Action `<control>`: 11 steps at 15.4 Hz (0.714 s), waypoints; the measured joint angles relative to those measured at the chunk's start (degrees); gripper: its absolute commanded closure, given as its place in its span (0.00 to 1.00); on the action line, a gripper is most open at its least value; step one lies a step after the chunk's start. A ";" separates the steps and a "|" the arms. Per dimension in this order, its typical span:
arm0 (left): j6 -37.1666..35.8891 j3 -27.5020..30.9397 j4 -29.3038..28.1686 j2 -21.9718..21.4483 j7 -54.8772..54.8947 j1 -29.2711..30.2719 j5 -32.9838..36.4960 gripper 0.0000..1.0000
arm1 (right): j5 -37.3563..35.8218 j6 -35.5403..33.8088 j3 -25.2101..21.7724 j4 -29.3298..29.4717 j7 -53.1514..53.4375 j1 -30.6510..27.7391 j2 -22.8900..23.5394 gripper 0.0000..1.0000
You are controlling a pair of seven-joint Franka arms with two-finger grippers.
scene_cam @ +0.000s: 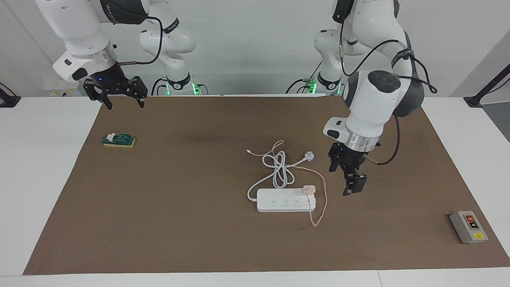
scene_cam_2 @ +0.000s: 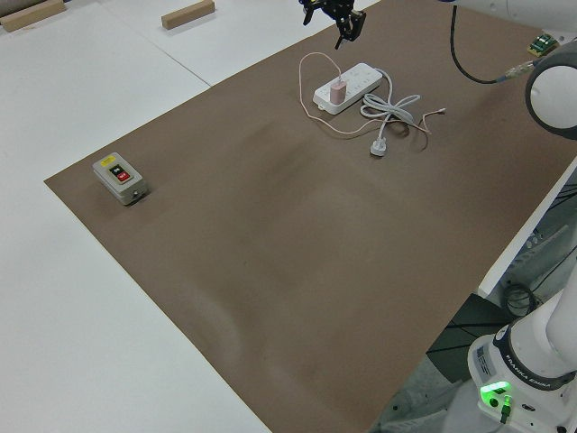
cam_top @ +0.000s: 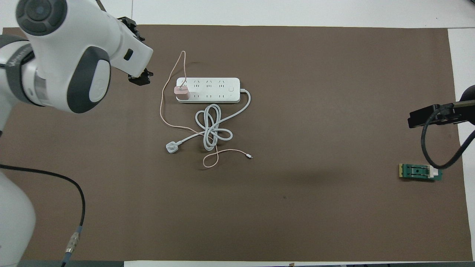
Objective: Plug charger into power strip
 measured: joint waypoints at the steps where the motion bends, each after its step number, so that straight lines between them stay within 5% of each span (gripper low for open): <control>1: -2.81 0.02 0.07 -2.20 -3.72 0.76 -0.09 0.00 | 0.00 0.00 0.00 0.00 0.00 0.00 0.00 0.00; 6: -20.83 0.35 -0.02 -13.16 -25.51 2.73 -0.26 0.00 | 0.00 0.00 0.00 0.00 0.00 0.00 0.00 0.00; 11: -27.64 0.60 -0.05 -14.49 -58.68 9.75 -8.03 0.00 | 0.00 0.00 0.00 0.00 0.00 0.00 0.00 0.00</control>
